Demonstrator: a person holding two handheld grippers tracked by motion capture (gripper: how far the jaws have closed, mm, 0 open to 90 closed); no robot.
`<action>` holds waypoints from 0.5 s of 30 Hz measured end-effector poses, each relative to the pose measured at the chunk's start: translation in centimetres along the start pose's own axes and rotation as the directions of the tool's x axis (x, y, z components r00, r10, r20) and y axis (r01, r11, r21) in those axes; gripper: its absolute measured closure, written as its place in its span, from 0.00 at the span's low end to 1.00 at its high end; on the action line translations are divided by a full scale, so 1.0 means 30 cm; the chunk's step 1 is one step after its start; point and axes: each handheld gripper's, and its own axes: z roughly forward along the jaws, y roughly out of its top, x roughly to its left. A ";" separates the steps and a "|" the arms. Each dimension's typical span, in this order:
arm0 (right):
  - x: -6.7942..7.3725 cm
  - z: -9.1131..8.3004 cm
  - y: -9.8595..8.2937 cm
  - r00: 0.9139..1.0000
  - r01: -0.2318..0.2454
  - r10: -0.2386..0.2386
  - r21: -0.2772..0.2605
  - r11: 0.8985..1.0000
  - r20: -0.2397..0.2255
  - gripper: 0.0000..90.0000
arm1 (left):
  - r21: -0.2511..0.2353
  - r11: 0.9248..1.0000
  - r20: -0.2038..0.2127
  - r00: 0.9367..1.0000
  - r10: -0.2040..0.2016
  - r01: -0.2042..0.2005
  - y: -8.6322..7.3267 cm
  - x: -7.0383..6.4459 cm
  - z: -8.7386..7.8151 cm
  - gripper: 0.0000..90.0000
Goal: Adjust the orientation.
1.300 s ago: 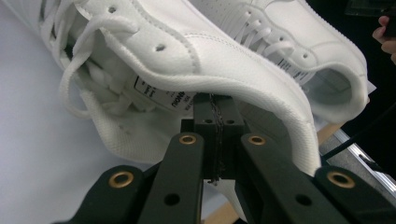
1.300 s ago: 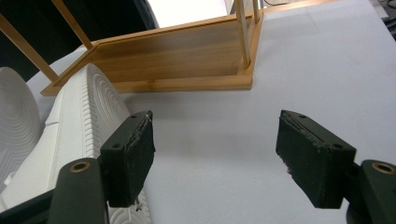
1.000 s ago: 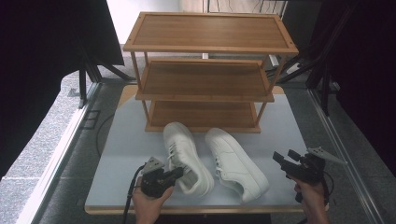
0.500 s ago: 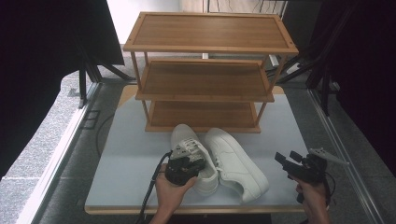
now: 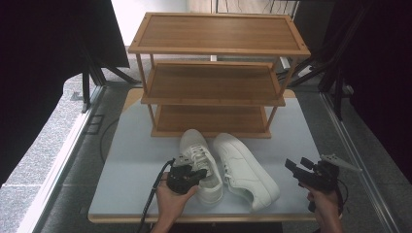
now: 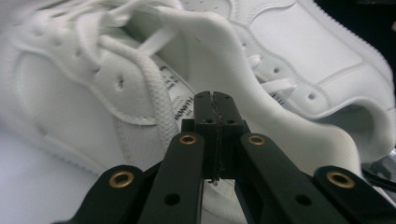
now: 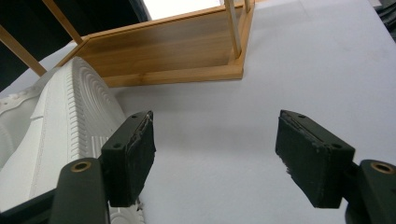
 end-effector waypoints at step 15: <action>0.008 0.014 0.001 1.000 0.003 -0.003 0.014 1.000 -0.002 0.31 | -0.013 0.998 -0.045 0.997 -0.054 0.054 -0.037 0.136 -0.120 1.00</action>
